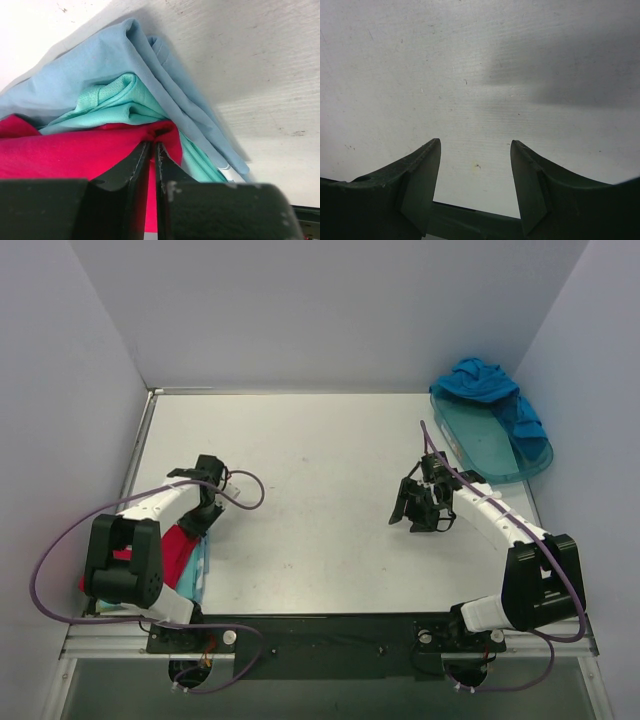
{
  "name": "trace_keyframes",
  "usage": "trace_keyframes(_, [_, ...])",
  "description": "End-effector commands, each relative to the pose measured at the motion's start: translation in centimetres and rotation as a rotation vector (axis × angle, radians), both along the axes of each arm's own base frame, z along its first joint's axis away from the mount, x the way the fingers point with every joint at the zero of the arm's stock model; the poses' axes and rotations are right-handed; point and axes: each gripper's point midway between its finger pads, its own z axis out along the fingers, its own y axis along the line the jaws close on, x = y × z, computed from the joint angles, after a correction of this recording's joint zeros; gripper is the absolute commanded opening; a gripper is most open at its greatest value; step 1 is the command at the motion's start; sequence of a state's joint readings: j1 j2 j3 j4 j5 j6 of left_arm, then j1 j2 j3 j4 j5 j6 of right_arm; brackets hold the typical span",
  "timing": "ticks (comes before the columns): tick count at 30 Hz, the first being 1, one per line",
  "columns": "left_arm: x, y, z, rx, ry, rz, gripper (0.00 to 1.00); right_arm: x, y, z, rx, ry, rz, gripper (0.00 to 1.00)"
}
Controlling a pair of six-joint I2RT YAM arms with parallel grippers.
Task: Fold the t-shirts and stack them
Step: Smooth out wrinkles on the folded tshirt
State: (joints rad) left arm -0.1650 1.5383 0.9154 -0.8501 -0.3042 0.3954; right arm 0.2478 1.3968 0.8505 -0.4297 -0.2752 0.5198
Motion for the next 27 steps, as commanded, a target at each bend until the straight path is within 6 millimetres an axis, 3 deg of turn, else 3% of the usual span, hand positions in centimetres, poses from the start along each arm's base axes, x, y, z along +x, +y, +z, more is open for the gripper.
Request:
trace_keyframes(1, [0.9, 0.7, -0.4, 0.051, -0.043, 0.013, 0.17, -0.3, -0.2, 0.1, 0.004, 0.007, -0.008, 0.53])
trace_keyframes(2, [1.0, 1.0, -0.4, 0.067, -0.05, 0.019, 0.16, -0.3, -0.2, 0.2, 0.006, 0.006, -0.008, 0.54])
trace_keyframes(5, [1.8, 1.2, 0.0, 0.086, -0.083, 0.029, 0.0, -0.2, -0.2, 0.3, 0.006, -0.001, -0.008, 0.54])
trace_keyframes(8, [2.6, 0.9, 0.9, 0.068, -0.129, 0.047, 0.0, -0.3, -0.3, 0.4, 0.006, -0.003, -0.015, 0.53])
trace_keyframes(14, [6.5, 0.2, 5.8, -0.145, -0.407, 0.222, 0.0, -0.5, -0.6, 0.6, 0.001, -0.01, -0.025, 0.53])
trace_keyframes(21, [6.5, 0.8, 5.9, -0.257, -0.387, 0.371, 0.0, -0.6, -1.0, 0.9, -0.006, -0.017, -0.031, 0.53])
trace_keyframes(27, [7.5, 0.1, 6.6, -0.303, -0.393, 0.378, 0.0, -0.7, -1.0, 0.9, -0.007, -0.015, -0.036, 0.53])
